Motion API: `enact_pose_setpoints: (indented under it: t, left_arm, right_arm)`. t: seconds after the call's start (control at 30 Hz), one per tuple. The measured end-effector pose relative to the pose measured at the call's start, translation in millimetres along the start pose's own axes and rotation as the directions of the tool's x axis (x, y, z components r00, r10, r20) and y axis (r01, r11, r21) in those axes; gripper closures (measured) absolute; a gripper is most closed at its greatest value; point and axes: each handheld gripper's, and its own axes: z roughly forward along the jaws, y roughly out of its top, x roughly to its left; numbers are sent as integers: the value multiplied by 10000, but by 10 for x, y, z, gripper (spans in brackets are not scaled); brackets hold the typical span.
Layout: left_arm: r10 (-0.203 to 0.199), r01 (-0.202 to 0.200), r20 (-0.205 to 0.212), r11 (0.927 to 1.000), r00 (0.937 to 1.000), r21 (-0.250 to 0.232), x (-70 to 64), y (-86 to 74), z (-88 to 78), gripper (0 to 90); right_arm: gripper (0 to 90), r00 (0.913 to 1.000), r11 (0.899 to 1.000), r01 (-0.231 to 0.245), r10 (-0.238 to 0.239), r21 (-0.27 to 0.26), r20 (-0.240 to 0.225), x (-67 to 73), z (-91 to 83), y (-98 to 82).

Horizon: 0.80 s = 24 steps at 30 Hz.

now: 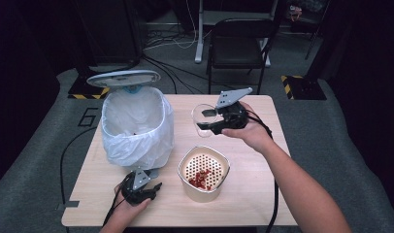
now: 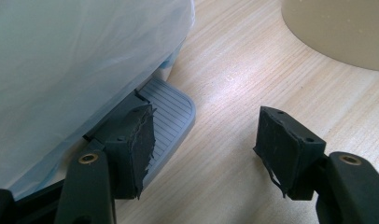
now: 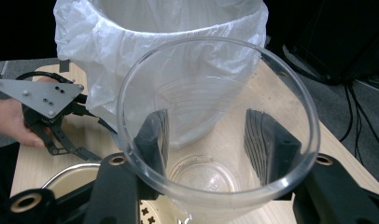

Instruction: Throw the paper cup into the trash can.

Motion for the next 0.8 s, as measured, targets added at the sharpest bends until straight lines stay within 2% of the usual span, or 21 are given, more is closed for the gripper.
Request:
enact_pose_setpoints:
  t: [0.33,0.5,0.63,0.67,0.8]
  left_arm:
    - [-81,81,-5,10000,10000,-58,-5,0,4,372]
    - [-82,82,-9,10000,10000,-54,-7,0,4,372]
    - [-75,75,-6,10000,10000,-49,-5,1,4,372]
    - [-100,100,51,9999,9999,-102,-6,1,10,372]
    - [61,-62,-78,9999,10000,-106,5,3,6,372]
  right_arm:
    - [503,9988,9988,-485,486,-97,39,14,11,83]
    - [503,9966,9962,-822,819,-282,-117,35,11,135]
    - [503,9958,9956,-879,869,-340,-297,90,8,262]
    - [504,9956,9955,-870,856,-363,-380,121,8,350]
    - [504,9950,9954,-896,879,-337,-475,174,15,493]
